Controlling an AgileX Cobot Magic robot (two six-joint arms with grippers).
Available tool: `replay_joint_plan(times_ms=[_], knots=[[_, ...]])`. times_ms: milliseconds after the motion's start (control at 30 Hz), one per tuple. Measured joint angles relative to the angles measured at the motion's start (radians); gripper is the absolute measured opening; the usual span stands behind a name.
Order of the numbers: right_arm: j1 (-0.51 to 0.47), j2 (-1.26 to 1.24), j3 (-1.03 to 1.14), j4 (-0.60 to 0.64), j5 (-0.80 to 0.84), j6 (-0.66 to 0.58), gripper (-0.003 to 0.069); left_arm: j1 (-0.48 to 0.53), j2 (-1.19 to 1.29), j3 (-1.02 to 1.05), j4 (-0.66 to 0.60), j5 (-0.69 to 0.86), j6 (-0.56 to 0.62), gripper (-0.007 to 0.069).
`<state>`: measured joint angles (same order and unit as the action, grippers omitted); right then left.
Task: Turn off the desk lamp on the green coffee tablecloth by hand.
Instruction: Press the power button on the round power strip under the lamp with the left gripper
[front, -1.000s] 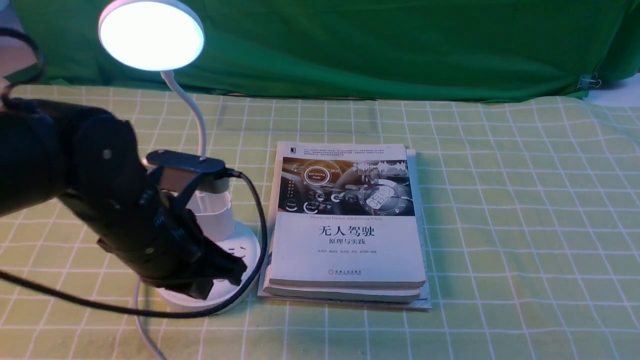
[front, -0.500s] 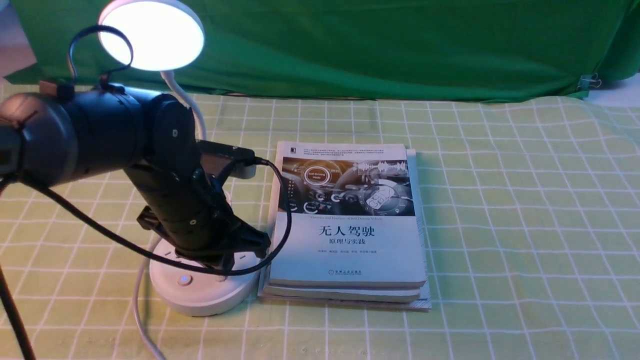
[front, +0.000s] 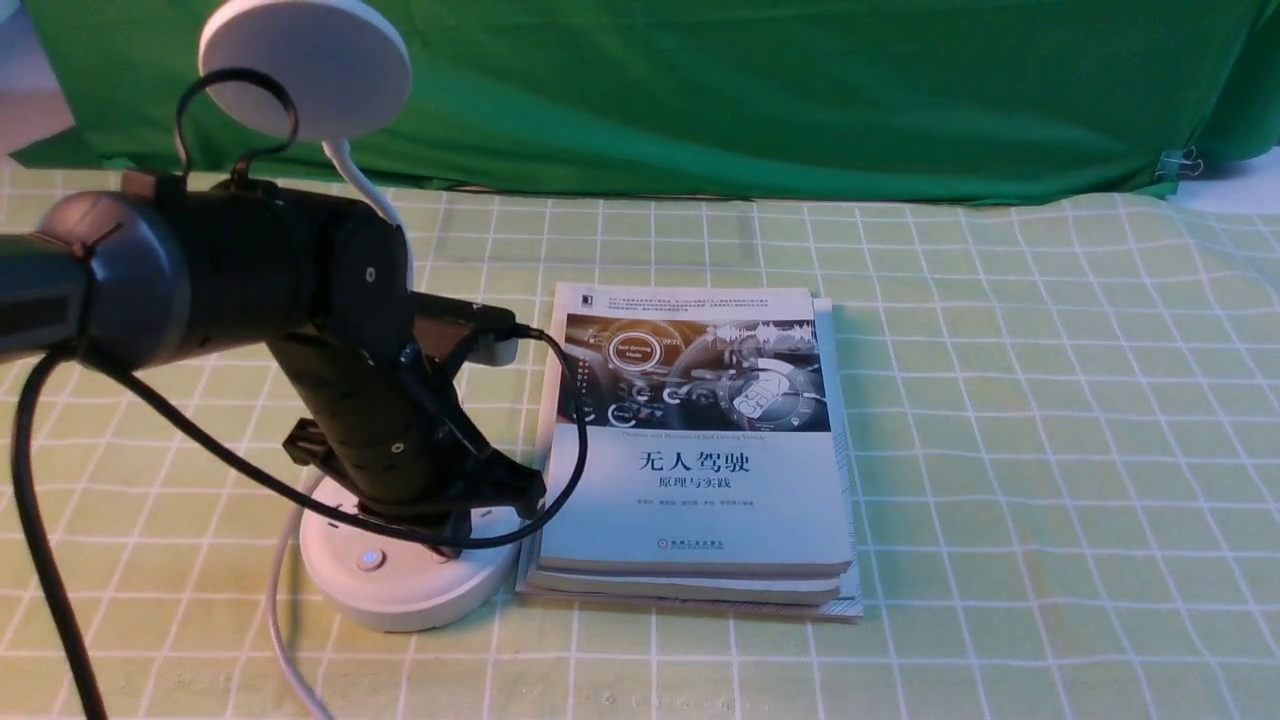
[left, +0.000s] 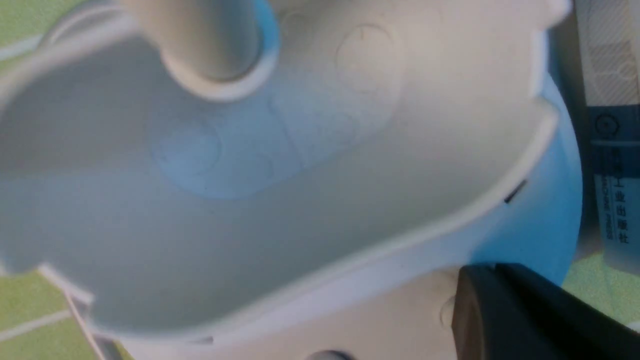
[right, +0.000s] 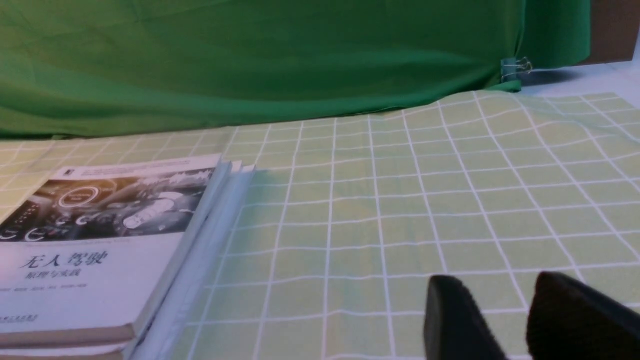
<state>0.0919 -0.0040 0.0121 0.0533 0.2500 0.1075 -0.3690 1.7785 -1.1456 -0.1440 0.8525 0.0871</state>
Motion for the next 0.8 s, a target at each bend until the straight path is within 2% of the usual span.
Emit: replay_joint_plan(times_ms=[267,800], knots=[[0.000,0.000,0.000,0.000,0.000,0.000,0.0238,0.000,-0.055,0.006,0.003,0.001,-0.010,0.0001],[0.000,0.000,0.000,0.000,-0.001,0.000,0.0238,0.000,0.012,-0.002,0.004,0.017,-0.013,0.0001]])
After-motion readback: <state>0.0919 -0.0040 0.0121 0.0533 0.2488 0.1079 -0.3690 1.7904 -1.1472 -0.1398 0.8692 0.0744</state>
